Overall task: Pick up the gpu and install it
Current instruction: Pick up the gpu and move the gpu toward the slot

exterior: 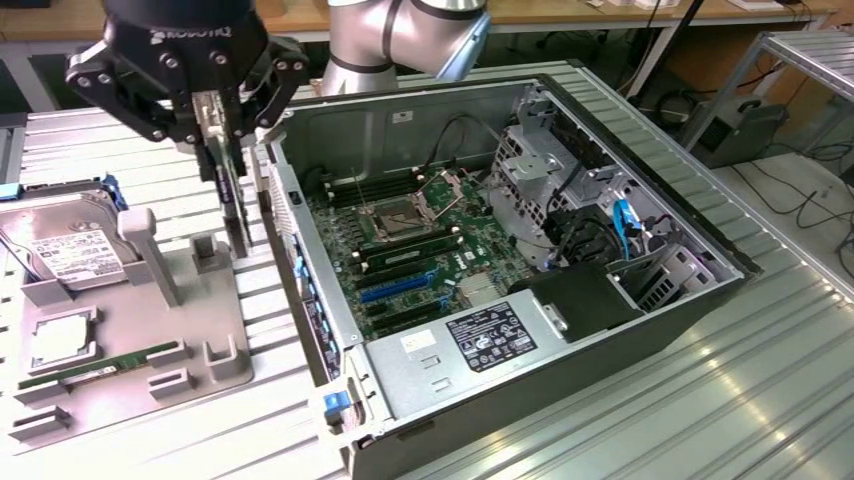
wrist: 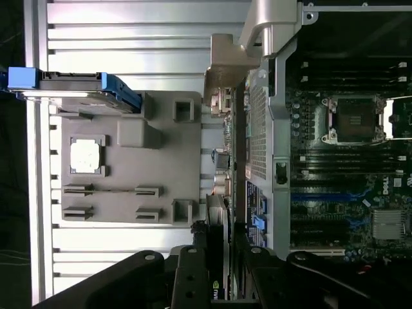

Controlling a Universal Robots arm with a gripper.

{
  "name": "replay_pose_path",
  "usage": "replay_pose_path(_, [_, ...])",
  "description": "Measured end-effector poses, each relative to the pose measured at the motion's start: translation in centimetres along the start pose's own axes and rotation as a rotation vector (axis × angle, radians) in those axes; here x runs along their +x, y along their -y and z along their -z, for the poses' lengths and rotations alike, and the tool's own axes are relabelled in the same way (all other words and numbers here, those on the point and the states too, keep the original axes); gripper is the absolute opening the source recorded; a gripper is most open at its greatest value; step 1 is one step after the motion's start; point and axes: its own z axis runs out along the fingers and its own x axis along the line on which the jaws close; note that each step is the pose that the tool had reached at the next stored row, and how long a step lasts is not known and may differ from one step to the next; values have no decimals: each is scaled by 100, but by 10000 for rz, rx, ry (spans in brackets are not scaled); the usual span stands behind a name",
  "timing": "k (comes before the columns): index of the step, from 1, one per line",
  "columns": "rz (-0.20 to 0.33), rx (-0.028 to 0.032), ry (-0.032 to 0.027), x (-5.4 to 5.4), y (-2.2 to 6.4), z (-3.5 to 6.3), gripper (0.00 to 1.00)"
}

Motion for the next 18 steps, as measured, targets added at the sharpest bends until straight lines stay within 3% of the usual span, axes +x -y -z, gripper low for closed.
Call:
replay_pose_path(4, [-5,-3,-121,-171,20,65,26])
replay_pose_path(10, [-17,-2,-376,-457,37,71,26])
replay_pose_path(12, [-19,-1,-478,-601,41,72,26])
replay_pose_path(15, [-23,-2,-548,-741,42,73,26])
replay_pose_path(18, [-26,0,-578,-876,41,71,26])
